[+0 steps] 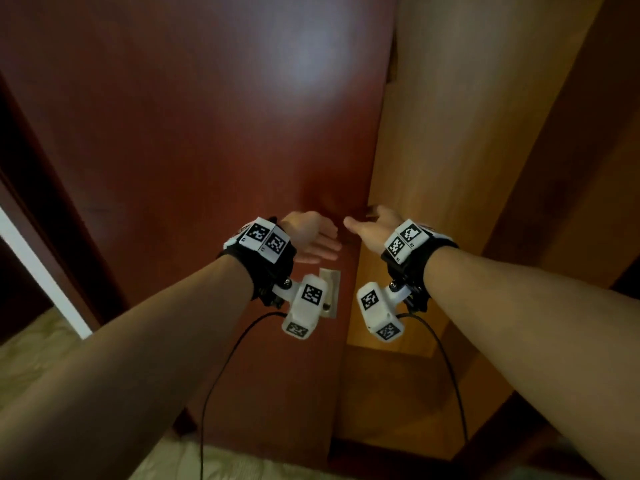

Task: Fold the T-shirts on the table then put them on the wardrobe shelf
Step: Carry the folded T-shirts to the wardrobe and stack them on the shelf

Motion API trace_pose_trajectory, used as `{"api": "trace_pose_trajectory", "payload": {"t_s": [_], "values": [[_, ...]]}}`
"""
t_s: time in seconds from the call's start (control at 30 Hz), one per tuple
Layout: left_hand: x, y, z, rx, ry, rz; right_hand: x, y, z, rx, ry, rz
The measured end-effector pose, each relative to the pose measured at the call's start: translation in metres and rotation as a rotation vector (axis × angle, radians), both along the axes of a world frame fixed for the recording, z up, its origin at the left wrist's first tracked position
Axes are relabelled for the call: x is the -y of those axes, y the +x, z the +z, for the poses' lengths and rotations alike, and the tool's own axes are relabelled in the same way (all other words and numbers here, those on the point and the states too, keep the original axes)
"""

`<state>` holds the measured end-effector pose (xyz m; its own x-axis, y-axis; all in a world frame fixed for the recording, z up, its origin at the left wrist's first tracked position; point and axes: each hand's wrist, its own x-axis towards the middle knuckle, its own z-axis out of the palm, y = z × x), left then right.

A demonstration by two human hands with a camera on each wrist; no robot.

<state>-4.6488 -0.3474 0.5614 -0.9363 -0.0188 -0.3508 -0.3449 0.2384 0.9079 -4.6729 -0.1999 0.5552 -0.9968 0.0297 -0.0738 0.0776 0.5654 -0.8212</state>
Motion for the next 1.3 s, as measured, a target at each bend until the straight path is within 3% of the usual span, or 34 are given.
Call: {"api": "trace_pose_trajectory", "payload": {"t_s": [0.23, 0.43, 0.6, 0.87, 1.3], "values": [[0.008, -0.005, -0.069, 0.238, 0.036, -0.039, 0.008, -0.012, -0.041, -0.123, 0.086, 0.017], [-0.005, -0.006, -0.109, 0.249, 0.111, 0.068, 0.005, -0.015, -0.053, -0.178, 0.093, 0.026], [-0.016, -0.015, -0.116, 0.268, 0.186, 0.052, 0.003, -0.019, -0.056, -0.202, 0.078, 0.042], [-0.023, -0.027, -0.116, 0.303, 0.106, 0.053, -0.005, -0.024, -0.055, -0.211, 0.107, 0.065], [-0.068, -0.025, -0.114, 0.294, 0.002, -0.088, -0.056, -0.016, -0.052, -0.243, 0.104, 0.041]]}}
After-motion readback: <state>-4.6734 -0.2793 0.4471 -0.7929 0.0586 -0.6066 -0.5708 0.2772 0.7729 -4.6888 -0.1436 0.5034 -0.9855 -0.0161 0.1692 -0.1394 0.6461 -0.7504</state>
